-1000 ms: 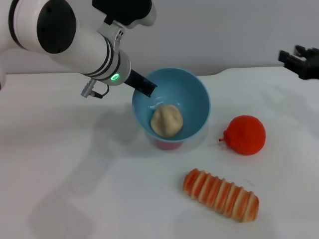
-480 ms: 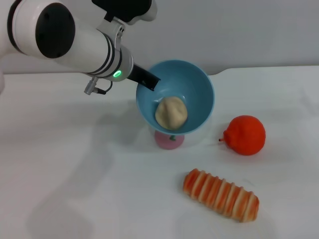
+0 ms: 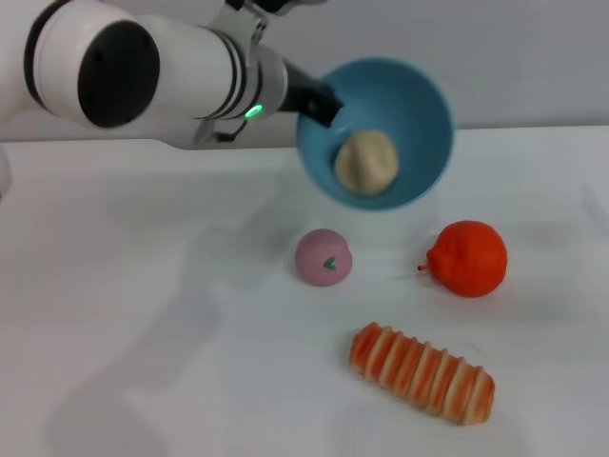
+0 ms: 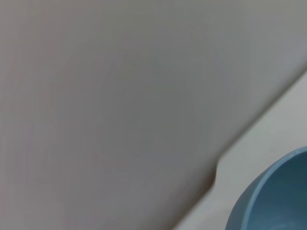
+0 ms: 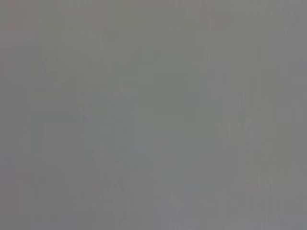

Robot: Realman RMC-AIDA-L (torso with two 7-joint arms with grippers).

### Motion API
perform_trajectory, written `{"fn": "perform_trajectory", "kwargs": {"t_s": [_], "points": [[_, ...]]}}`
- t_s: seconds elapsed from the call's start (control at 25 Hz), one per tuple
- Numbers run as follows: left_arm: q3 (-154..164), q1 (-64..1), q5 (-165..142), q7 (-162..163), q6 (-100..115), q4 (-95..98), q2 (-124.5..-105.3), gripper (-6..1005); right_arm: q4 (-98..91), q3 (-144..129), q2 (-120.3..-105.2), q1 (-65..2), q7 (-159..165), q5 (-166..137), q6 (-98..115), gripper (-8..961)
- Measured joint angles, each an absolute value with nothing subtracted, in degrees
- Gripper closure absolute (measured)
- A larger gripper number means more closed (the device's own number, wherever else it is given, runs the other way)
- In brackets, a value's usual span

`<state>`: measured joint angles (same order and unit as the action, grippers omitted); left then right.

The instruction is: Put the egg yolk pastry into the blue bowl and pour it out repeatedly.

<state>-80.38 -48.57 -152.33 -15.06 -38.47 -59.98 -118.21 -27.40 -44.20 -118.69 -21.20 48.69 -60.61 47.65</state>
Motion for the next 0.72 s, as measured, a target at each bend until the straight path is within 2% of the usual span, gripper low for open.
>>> {"fn": "perform_trajectory", "kwargs": {"t_s": [0.72], "points": [[-64.44,-35.97,-156.82,-20.24,1.3,-64.73,-118.38,1000,-23.94,-36.09,-118.64,-17.51,47.0,-60.39,56.21,269]]}}
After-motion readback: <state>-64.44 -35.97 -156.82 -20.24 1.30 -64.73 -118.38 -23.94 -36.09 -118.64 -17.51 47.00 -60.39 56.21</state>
